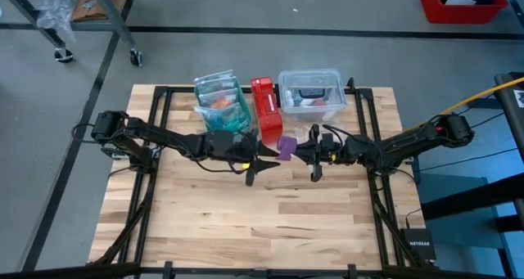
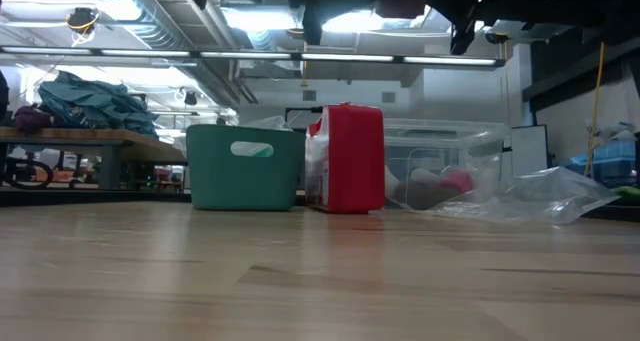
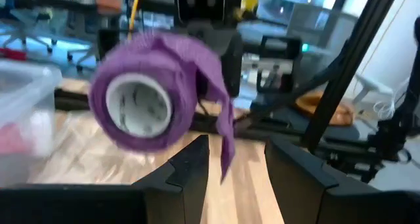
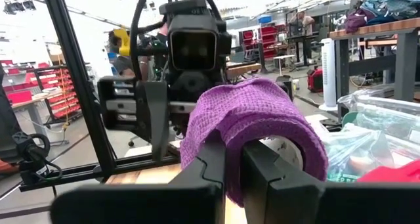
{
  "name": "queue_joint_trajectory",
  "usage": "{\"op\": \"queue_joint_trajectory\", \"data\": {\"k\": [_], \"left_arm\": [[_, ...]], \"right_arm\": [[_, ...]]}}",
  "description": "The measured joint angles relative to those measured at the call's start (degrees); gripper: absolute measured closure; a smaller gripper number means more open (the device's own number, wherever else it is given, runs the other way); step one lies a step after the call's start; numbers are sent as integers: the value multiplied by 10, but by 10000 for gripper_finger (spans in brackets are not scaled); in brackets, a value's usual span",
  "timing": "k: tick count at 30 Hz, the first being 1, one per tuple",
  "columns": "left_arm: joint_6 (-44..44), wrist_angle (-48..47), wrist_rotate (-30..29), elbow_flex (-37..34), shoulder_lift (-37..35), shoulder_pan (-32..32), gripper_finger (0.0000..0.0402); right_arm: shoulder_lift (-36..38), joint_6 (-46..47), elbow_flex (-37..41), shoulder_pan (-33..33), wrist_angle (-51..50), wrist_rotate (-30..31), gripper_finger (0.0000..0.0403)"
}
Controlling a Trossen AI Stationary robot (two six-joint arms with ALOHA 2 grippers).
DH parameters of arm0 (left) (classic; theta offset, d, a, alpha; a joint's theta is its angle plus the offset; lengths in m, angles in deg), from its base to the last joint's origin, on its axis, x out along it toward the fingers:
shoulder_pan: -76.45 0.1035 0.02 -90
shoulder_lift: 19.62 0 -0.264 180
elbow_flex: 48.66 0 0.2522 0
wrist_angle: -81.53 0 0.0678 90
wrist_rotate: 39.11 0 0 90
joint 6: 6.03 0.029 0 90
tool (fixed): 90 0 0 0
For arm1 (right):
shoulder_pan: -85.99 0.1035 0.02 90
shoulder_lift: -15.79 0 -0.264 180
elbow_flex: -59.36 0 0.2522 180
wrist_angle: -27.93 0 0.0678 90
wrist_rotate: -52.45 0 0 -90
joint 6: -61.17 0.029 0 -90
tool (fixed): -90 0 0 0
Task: Roll bandage
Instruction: Roll the purple bandage
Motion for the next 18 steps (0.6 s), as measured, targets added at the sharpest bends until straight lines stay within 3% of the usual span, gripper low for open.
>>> {"op": "queue_joint_trajectory", "data": {"k": [7, 15, 18], "left_arm": [[1, 0, 0, 0, 0, 3, 275], [18, -23, -1, 0, 0, 3, 386], [30, -22, -2, 0, 0, 4, 393]], "right_arm": [[0, 1, 0, 0, 8, -1, 380], [0, 20, 0, 0, 15, -2, 380], [0, 35, 0, 0, 21, -2, 380]]}}
